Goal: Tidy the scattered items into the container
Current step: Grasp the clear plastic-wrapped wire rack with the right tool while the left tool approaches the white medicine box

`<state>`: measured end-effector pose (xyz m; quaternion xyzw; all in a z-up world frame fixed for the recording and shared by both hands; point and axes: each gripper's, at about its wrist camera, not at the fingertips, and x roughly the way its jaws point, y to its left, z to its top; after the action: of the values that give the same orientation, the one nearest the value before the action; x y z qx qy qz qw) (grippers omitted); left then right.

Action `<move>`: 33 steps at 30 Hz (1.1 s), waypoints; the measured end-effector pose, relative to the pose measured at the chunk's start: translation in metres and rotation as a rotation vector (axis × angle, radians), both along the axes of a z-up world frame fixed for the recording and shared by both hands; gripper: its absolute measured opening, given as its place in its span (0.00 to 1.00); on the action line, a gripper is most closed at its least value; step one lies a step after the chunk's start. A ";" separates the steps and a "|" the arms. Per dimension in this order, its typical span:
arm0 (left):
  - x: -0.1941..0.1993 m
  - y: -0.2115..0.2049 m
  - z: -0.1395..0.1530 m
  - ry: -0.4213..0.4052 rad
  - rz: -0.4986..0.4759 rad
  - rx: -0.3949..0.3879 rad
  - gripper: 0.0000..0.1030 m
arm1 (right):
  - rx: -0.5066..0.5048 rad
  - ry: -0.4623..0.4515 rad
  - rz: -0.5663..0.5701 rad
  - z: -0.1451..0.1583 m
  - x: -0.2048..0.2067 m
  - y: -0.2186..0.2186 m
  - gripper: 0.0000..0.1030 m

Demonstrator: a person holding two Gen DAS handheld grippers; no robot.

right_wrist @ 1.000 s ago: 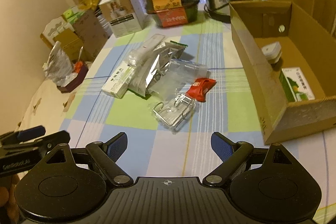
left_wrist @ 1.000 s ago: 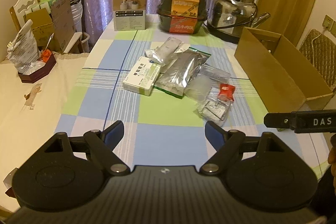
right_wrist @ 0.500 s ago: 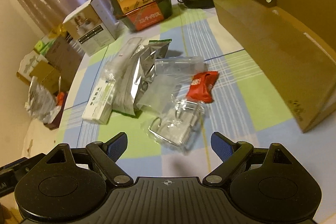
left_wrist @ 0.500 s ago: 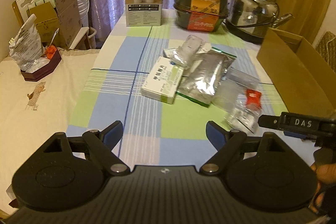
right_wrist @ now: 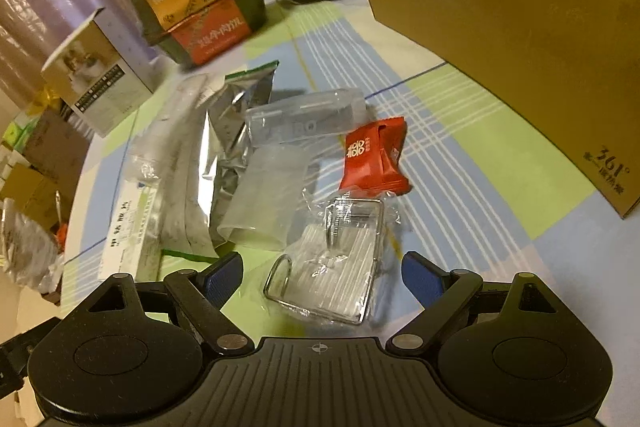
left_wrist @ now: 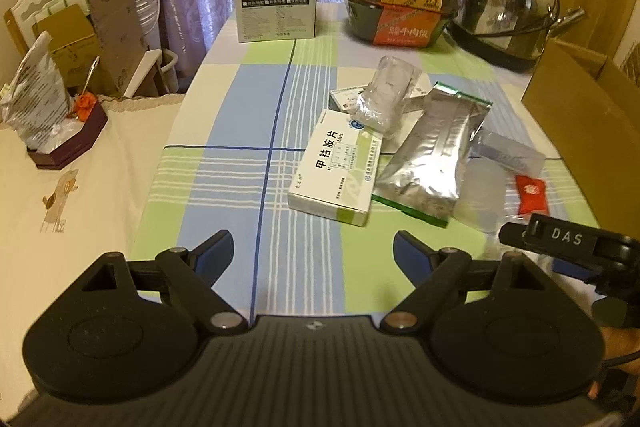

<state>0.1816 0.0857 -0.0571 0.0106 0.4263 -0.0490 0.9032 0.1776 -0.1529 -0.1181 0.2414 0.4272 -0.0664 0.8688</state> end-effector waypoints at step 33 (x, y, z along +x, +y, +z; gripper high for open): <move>0.086 -0.023 -0.060 -0.002 -0.166 0.118 0.85 | -0.213 -0.017 0.340 0.003 -0.035 -0.028 0.61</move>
<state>0.2681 0.0632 -0.1168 0.0993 0.4249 -0.0985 0.8943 0.1428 -0.1811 -0.1151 0.0733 0.4448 0.0384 0.8918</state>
